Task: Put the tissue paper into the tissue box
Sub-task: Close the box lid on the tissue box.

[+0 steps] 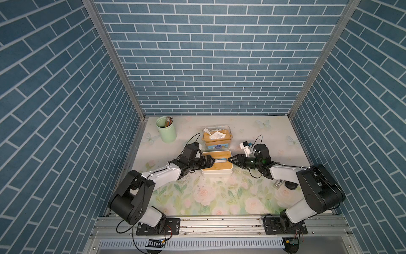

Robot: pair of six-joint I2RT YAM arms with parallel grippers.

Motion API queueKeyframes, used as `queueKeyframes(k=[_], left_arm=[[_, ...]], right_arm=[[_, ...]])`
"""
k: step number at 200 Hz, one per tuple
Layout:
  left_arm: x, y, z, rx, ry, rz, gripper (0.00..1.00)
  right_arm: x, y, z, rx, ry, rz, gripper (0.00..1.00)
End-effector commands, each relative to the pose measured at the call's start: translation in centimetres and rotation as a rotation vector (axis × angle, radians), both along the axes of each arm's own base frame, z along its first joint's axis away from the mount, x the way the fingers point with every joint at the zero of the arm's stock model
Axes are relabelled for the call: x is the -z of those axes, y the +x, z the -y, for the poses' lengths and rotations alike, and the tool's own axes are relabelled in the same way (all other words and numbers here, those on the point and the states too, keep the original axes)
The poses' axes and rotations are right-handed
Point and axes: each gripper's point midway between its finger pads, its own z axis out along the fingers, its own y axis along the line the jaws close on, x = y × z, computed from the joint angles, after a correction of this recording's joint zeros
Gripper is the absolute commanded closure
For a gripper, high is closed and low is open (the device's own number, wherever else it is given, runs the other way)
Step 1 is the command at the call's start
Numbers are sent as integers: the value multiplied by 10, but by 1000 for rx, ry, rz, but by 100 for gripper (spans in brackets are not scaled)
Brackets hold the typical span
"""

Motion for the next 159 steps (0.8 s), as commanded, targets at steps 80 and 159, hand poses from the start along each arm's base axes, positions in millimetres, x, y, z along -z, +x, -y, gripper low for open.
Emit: queueKeyframes(k=[80, 159], left_arm=[[-25, -13, 27, 123, -219, -3, 0], [-31, -18, 43, 147, -305, -10, 0]], right_arm=[[52, -34, -4, -32, -68, -226, 36], [64, -47, -29, -88, -69, -247, 35]])
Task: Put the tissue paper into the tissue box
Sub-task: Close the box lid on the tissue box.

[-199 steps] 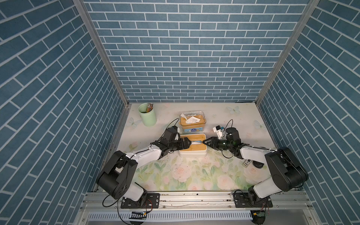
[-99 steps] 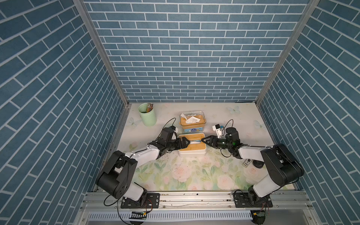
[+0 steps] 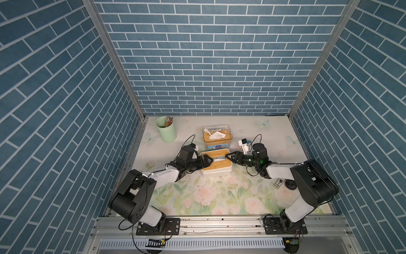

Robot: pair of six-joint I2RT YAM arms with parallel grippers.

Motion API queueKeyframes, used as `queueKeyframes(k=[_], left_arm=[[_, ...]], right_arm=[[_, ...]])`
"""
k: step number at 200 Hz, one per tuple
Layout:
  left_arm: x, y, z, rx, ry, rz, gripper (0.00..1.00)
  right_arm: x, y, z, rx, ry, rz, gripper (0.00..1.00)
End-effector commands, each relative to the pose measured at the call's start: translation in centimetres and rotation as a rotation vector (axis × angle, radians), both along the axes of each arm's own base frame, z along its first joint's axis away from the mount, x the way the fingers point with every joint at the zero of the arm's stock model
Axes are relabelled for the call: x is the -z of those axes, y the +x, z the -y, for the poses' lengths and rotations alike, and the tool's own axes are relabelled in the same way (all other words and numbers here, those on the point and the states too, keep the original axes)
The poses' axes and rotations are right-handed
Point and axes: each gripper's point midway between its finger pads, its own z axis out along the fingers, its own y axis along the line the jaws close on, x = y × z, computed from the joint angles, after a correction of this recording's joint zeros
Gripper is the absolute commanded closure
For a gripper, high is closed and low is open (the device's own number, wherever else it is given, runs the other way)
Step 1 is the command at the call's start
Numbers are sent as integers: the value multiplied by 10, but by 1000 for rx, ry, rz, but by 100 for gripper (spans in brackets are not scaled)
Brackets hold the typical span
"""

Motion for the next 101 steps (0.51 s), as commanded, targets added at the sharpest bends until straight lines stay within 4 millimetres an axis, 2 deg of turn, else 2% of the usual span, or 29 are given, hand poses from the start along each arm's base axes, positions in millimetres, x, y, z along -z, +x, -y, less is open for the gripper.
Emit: queueKeyframes(k=[1, 16, 38, 74, 101], left_arm=[[-40, -19, 49, 193, -199, 55, 0], [-42, -15, 45, 182, -184, 67, 0], [-32, -7, 31, 137, -93, 66, 0], [-24, 0, 17, 106, -9, 64, 0], [-28, 2, 15, 97, 5, 75, 0]], right_arm=[[68, -68, -13, -121, -104, -337, 35], [71, -67, -8, -118, -144, -331, 35], [67, -56, 4, -102, -254, -257, 31], [44, -41, 14, -111, -331, -139, 16], [32, -31, 31, -92, -399, -71, 11]])
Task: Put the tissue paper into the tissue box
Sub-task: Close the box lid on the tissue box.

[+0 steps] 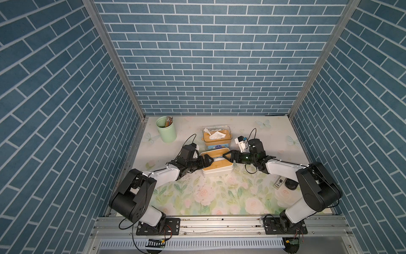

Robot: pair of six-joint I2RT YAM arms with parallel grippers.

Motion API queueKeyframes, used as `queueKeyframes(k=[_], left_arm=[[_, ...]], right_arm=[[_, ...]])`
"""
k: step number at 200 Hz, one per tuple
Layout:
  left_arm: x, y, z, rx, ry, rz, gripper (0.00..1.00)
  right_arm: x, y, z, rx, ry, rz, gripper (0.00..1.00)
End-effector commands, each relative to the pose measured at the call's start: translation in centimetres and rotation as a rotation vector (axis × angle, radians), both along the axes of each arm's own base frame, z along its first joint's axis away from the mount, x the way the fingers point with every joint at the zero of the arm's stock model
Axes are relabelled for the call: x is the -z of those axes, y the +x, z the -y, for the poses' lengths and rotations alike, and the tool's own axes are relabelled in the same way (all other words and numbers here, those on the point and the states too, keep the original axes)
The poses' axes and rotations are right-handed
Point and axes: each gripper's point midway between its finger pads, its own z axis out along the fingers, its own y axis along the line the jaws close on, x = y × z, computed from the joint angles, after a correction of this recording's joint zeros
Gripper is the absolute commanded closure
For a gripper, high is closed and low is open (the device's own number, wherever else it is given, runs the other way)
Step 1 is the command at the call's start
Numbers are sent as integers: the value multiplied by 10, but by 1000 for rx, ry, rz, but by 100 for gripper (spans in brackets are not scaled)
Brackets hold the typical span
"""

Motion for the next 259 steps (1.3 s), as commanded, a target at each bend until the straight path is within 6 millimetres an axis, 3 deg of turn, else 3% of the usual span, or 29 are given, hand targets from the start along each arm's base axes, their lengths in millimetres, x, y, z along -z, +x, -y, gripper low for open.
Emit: queueKeyframes(k=[1, 19, 93, 128, 178, 231, 247, 259], left_arm=[[-26, 1, 13, 69, -27, 70, 0], [-29, 2, 12, 70, -13, 81, 0], [-30, 4, 14, 88, 0, 81, 0], [-29, 2, 22, 119, -33, 69, 0], [-21, 0, 24, 134, -44, 53, 0], [-14, 0, 23, 129, -37, 44, 0], [-14, 0, 22, 127, -28, 41, 0], [-17, 3, 17, 111, 3, 58, 0]], right_arm=[[41, -28, 32, -15, -202, -131, 11], [36, -26, 40, -22, -225, -107, 10], [38, -35, 33, -86, -180, -115, 17], [53, -45, 29, -96, -129, -182, 25], [88, -60, 38, -57, -113, -315, 33], [111, -71, 43, -20, -113, -394, 39], [105, -67, 43, -27, -117, -374, 39], [87, -55, 41, -26, -111, -311, 33]])
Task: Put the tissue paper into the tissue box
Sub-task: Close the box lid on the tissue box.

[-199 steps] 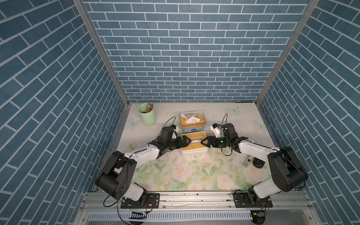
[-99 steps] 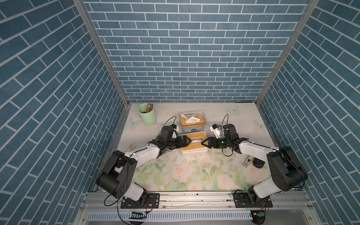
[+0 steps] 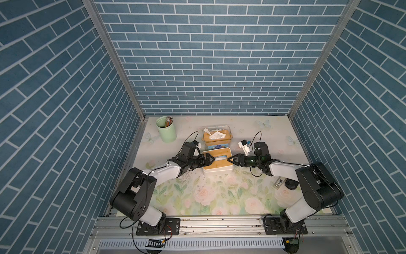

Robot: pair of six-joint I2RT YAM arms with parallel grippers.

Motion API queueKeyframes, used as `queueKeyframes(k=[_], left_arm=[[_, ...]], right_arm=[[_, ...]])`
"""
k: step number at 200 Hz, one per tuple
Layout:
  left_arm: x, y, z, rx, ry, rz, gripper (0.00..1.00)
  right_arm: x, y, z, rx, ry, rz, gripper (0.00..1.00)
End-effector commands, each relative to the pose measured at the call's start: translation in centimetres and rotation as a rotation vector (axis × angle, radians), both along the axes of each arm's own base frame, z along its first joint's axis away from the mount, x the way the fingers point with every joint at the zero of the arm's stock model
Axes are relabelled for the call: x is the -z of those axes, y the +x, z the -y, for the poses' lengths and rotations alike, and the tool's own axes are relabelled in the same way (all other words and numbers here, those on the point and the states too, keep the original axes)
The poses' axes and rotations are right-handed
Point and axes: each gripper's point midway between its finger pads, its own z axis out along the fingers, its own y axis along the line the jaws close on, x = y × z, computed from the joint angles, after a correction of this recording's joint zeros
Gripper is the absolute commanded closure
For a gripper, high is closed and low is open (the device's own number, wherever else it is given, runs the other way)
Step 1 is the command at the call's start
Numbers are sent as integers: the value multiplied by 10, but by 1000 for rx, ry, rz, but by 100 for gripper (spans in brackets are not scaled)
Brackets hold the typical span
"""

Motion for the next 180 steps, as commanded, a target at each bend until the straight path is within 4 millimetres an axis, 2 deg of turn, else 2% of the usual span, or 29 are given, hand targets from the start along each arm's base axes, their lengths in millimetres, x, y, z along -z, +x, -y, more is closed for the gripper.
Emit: queueKeyframes(k=[1, 26, 43, 53, 76, 109, 136, 164, 180], left_arm=[[-10, -3, 13, 67, -25, 28, 0], [-14, 5, -1, 26, 75, 69, 0], [-13, 8, -6, 11, 132, 81, 0], [-12, 10, -8, 7, 163, 89, 0], [-6, 8, -8, 9, 248, 86, 3], [-3, 7, -10, 2, 266, 77, 12], [-4, 7, -8, 7, 256, 75, 26], [4, 7, -9, 6, 271, 61, 43], [7, 9, -12, -3, 286, 55, 48]], right_arm=[[63, -39, 22, 9, -204, -215, 32], [18, -21, 14, -7, -157, -88, 16], [-5, -14, 12, -17, -140, -21, 13], [-10, -12, 12, -17, -140, -4, 12], [-6, -10, 17, -11, -169, 9, 12], [0, -10, 17, -15, -175, 6, 11], [5, -11, 17, -21, -174, -3, 11], [4, -8, 16, -23, -176, 7, 11], [3, -4, 18, -20, -178, 13, 11]])
